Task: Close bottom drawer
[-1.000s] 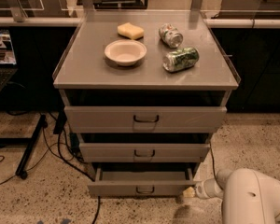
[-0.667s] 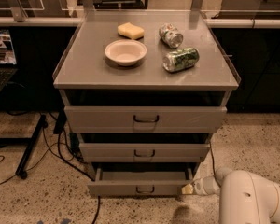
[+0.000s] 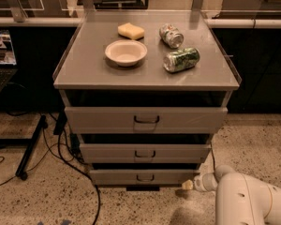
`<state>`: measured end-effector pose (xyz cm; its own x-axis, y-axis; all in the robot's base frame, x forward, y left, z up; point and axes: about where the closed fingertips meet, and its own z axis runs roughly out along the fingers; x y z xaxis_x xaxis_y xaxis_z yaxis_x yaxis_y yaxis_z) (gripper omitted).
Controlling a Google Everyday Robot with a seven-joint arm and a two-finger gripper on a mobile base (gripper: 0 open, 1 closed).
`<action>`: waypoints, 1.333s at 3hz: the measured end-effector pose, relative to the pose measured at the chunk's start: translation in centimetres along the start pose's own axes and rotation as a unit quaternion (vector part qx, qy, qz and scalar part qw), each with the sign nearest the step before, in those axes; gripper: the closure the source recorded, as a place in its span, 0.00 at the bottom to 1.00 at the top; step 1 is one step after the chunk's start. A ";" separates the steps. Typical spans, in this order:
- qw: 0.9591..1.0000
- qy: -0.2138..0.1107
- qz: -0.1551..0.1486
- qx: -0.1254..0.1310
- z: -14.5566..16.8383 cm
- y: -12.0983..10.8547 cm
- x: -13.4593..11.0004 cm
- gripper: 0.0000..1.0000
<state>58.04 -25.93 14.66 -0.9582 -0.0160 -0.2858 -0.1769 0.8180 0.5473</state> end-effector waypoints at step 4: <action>0.990 0.076 0.120 0.005 0.5 -4.1 0.4 1.00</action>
Offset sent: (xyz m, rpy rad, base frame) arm 0.0550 -0.0321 -0.0322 -0.0064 0.2400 -0.0614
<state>58.49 -28.98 11.87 -0.9953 0.0938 -0.0258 0.0618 0.8145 0.5768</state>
